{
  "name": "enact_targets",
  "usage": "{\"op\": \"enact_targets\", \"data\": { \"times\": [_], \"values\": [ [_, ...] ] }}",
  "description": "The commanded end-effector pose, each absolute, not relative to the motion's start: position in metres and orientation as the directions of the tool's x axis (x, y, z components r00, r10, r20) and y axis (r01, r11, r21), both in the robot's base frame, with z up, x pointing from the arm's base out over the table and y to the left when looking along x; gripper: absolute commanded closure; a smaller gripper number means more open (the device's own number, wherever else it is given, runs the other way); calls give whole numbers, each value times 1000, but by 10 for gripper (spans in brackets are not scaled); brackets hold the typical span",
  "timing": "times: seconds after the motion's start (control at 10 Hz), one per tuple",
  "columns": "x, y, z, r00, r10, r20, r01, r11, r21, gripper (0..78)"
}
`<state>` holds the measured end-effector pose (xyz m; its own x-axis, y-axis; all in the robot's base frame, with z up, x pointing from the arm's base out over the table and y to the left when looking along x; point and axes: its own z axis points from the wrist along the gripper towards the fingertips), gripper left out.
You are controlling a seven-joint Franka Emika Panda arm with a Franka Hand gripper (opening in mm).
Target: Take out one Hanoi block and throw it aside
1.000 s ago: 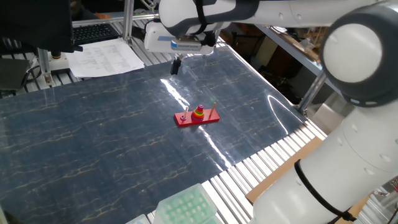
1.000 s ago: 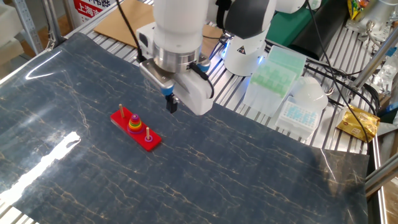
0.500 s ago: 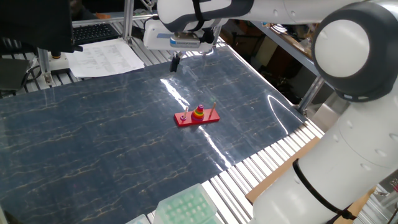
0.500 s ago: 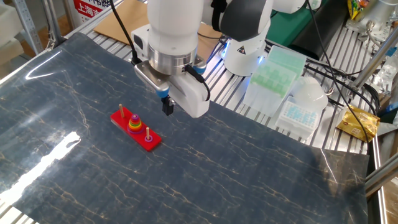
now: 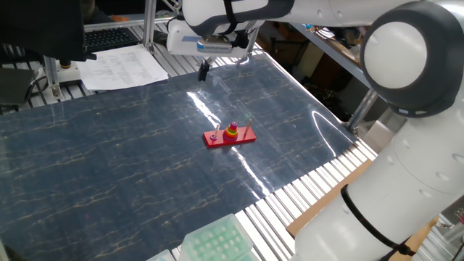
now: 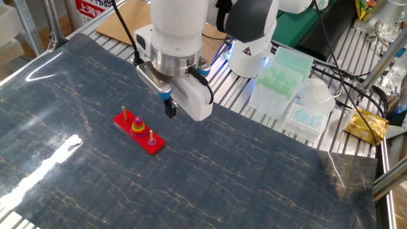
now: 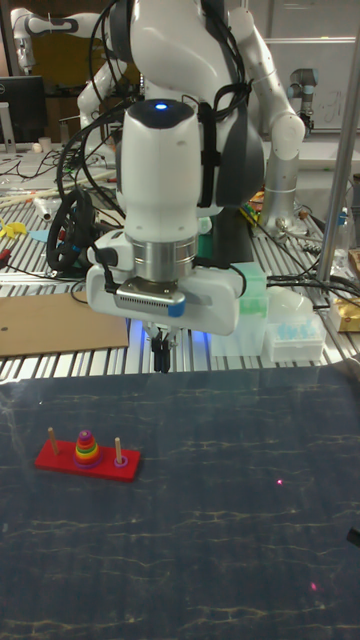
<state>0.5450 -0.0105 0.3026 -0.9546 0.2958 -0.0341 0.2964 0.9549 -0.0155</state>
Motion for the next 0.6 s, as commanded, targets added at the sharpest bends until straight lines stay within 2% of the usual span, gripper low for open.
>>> {"op": "enact_targets", "data": {
  "times": [0.1,0.6],
  "values": [
    [546,-10,304,-862,506,-9,507,862,-19,776],
    [546,-10,304,-871,490,13,490,871,-21,776]
  ]
}}
